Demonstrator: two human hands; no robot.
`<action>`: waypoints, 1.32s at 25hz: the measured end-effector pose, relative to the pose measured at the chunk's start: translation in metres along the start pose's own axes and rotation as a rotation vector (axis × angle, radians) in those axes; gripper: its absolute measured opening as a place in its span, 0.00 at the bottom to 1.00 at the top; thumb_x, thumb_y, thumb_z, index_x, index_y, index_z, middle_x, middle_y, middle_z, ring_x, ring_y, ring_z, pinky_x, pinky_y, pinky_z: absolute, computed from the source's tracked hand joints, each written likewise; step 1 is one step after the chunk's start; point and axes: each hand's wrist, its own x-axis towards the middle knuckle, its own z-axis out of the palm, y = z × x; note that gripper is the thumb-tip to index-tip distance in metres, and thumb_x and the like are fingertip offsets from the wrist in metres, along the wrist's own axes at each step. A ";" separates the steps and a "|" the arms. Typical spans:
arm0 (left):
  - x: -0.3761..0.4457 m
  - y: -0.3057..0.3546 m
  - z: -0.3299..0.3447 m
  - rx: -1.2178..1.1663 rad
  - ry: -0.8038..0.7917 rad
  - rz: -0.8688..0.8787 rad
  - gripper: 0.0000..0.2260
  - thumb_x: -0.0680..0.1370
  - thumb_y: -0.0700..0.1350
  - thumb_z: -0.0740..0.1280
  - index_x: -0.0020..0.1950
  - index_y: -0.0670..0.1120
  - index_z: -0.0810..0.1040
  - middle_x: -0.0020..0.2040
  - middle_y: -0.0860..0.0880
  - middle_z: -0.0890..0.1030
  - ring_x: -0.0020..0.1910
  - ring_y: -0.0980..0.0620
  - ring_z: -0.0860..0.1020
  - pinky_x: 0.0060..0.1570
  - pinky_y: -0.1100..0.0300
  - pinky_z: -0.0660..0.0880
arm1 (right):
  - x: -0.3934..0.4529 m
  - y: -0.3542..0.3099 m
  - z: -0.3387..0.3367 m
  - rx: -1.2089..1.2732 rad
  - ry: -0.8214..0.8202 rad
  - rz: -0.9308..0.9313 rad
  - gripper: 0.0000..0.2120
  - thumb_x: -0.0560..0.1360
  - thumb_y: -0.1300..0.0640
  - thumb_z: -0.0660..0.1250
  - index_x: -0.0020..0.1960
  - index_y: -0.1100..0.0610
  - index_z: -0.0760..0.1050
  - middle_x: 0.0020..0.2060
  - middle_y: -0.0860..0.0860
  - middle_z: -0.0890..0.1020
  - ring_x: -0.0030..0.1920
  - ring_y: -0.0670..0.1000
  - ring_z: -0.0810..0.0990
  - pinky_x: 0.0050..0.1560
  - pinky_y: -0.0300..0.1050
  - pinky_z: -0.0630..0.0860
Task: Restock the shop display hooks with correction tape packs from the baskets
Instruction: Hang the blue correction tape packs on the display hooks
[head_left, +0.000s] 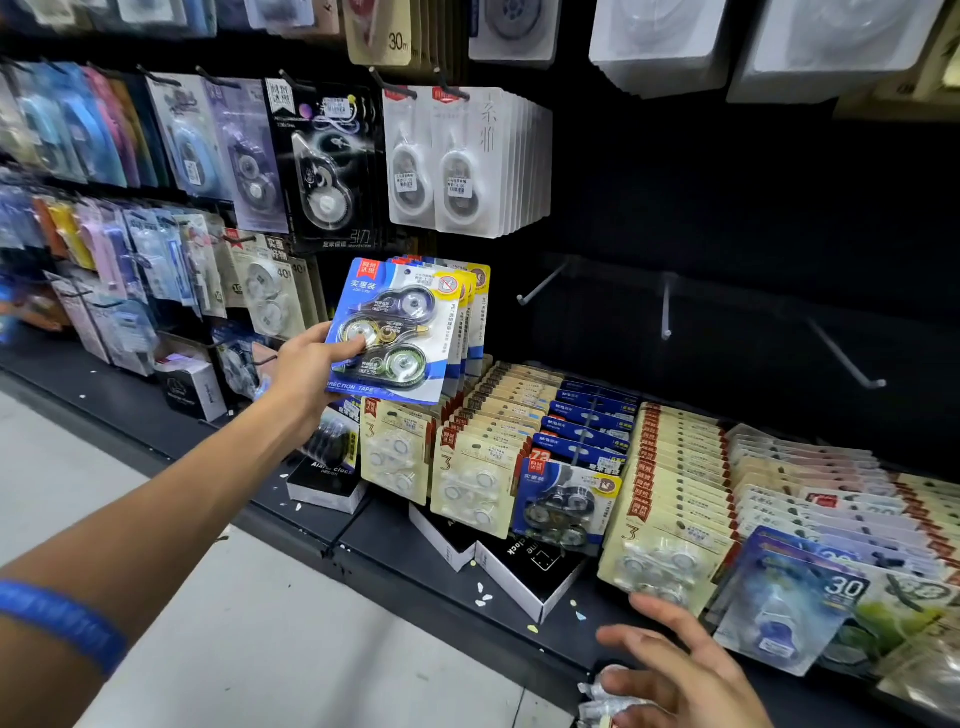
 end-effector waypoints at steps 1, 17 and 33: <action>0.000 -0.001 0.001 0.002 -0.004 0.002 0.07 0.80 0.38 0.68 0.54 0.49 0.80 0.50 0.47 0.86 0.44 0.46 0.84 0.52 0.45 0.78 | 0.000 0.000 0.000 -0.018 0.004 0.005 0.13 0.77 0.68 0.67 0.60 0.59 0.76 0.46 0.61 0.86 0.38 0.64 0.81 0.36 0.50 0.74; 0.017 -0.021 0.016 -0.026 0.038 -0.097 0.13 0.80 0.39 0.69 0.64 0.49 0.79 0.54 0.49 0.85 0.45 0.51 0.83 0.34 0.59 0.78 | -0.002 0.010 -0.004 -0.864 0.142 -0.370 0.33 0.68 0.38 0.74 0.65 0.25 0.60 0.67 0.25 0.64 0.68 0.40 0.69 0.66 0.44 0.70; 0.019 -0.037 0.051 -0.081 0.206 -0.451 0.33 0.80 0.58 0.68 0.80 0.50 0.59 0.79 0.42 0.63 0.68 0.38 0.73 0.54 0.45 0.77 | 0.019 -0.015 0.000 -1.028 0.184 -0.500 0.38 0.75 0.38 0.69 0.77 0.36 0.52 0.76 0.38 0.62 0.75 0.44 0.63 0.69 0.46 0.64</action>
